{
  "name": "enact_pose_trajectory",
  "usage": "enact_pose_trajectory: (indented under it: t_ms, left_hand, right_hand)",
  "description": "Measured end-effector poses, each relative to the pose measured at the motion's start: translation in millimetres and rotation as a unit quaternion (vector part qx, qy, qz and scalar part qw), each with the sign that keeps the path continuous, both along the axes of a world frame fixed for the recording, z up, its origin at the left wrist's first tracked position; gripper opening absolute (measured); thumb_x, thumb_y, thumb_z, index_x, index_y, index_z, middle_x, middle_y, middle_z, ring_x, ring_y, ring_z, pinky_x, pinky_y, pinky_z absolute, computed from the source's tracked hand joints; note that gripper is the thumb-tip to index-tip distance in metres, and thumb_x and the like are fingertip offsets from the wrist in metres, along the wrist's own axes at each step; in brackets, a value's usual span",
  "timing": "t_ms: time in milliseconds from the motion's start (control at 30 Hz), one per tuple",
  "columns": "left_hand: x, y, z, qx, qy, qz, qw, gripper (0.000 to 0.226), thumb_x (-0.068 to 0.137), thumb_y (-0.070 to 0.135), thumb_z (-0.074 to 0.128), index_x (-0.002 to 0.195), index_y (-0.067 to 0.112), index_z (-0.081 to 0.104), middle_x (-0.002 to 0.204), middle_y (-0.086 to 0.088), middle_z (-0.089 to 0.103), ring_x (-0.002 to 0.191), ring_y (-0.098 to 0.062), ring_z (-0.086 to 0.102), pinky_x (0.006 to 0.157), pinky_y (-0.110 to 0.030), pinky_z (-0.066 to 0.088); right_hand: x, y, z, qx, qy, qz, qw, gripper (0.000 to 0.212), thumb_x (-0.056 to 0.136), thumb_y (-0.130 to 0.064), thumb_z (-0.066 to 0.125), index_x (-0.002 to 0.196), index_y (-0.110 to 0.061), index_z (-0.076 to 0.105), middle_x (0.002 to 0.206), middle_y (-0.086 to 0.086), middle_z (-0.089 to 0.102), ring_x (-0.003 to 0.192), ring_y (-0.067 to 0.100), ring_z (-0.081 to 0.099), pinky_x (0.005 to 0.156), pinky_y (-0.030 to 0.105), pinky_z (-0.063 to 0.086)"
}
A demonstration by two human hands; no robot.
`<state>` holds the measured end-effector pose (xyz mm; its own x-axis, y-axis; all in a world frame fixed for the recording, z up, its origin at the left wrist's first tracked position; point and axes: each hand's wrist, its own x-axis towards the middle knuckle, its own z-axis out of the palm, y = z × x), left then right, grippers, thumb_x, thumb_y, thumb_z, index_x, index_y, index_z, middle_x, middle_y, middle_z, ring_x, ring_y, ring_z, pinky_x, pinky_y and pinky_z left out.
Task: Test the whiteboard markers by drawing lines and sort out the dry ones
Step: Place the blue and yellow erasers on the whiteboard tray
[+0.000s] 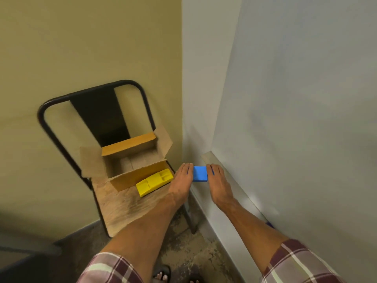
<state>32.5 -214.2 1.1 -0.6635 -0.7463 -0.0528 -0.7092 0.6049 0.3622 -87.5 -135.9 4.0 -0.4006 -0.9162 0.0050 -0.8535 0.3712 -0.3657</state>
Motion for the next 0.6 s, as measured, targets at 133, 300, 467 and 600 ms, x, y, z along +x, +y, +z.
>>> enact_pose_trajectory:
  t_ms: [133, 300, 467, 600]
  left_hand:
    - [-25, -2, 7, 0.003, -0.012, -0.098, 0.995, 0.058, 0.096, 0.006, 0.049, 0.149, 0.008, 0.024, 0.152, -0.01, 0.028, 0.139, -0.022, 0.028, 0.114, -0.039, 0.031]
    - [-38, -6, 14, 0.0, -0.006, -0.171, 0.985, 0.07, 0.09, -0.001, 0.057, 0.148, 0.011, 0.022, 0.149, -0.007, 0.027, 0.134, -0.021, 0.031, 0.1, -0.042, 0.047]
    - [-46, -16, 11, -0.007, 0.021, -0.266, 0.964, 0.06, 0.095, 0.005, 0.052, 0.148, 0.011, 0.025, 0.149, -0.007, 0.03, 0.132, -0.02, 0.034, 0.102, -0.037, 0.044]
    - [-55, -5, 2, 0.023, 0.026, -0.338, 0.94, 0.053, 0.097, 0.002, 0.048, 0.146, 0.008, 0.03, 0.147, -0.01, 0.033, 0.131, -0.023, 0.038, 0.107, -0.038, 0.04]
  right_hand:
    - [-12, 13, 4, 0.028, 0.075, -0.07, 0.994, 0.064, 0.091, -0.001, 0.051, 0.146, -0.006, 0.02, 0.147, 0.013, 0.029, 0.133, 0.026, 0.029, 0.106, 0.033, 0.035]
    - [-10, 29, 6, 0.011, 0.077, -0.15, 0.986, 0.066, 0.088, 0.002, 0.056, 0.145, -0.002, 0.024, 0.146, 0.016, 0.033, 0.134, 0.028, 0.03, 0.11, 0.034, 0.031]
    - [10, 40, 10, 0.011, 0.056, -0.245, 0.968, 0.068, 0.089, 0.001, 0.055, 0.147, -0.006, 0.02, 0.149, 0.012, 0.027, 0.138, 0.025, 0.023, 0.107, 0.034, 0.034]
    - [24, 61, 7, 0.035, 0.037, -0.311, 0.949, 0.068, 0.089, 0.002, 0.053, 0.147, -0.008, 0.018, 0.149, 0.011, 0.024, 0.139, 0.026, 0.019, 0.103, 0.036, 0.041]
